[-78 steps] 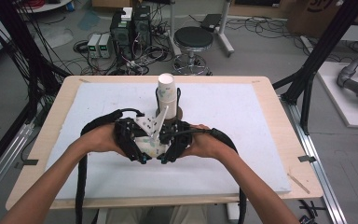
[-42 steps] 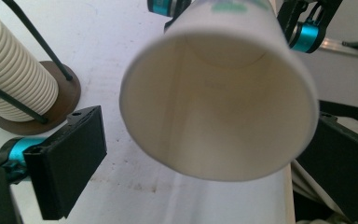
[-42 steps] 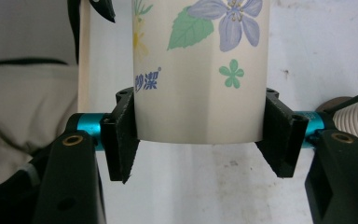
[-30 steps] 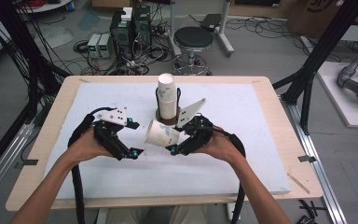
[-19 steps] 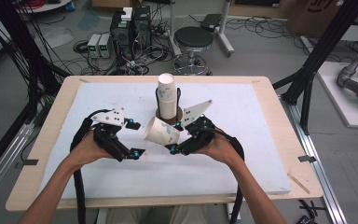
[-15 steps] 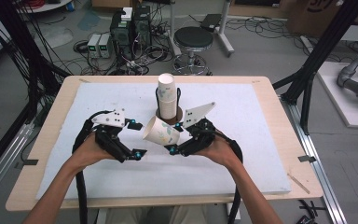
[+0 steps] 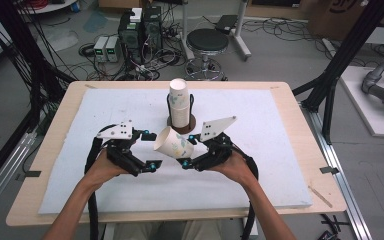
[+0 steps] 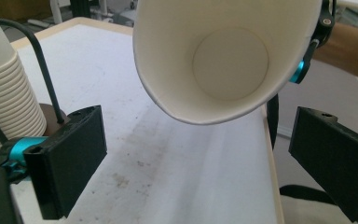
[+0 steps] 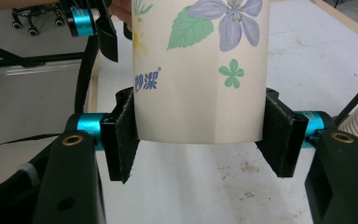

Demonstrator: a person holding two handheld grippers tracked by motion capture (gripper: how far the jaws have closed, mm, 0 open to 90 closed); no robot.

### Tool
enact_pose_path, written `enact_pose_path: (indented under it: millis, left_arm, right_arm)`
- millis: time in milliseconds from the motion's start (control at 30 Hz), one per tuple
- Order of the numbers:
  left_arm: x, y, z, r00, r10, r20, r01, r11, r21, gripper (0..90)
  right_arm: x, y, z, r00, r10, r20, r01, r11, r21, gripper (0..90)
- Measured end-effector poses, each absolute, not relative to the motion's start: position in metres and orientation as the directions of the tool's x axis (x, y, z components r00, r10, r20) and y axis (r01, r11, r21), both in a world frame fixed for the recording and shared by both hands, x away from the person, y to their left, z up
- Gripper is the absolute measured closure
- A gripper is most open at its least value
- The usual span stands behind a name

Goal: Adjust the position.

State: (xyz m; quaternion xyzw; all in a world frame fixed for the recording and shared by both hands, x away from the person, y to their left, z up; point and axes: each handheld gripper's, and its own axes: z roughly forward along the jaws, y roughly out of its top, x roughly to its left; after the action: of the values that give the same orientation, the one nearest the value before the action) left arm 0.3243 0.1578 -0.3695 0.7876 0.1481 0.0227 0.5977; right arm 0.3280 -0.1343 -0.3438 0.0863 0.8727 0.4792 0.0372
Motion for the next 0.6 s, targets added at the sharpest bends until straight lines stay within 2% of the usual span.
enact_pose_path:
  millis: [333,600]
  left_arm:
    - [0.323,0.153,-0.376,0.958,0.235,-0.166,0.208,-0.166,0.964,4.0]
    - [0.326,0.15,-0.38,0.964,0.175,-0.2,0.219,-0.1,0.971,4.0]
  right_arm:
    - [0.325,-0.137,-0.352,-0.981,0.191,0.031,0.121,0.481,0.869,37.9]
    - [0.321,-0.138,-0.361,-0.982,0.181,0.046,0.124,0.446,0.886,37.9]
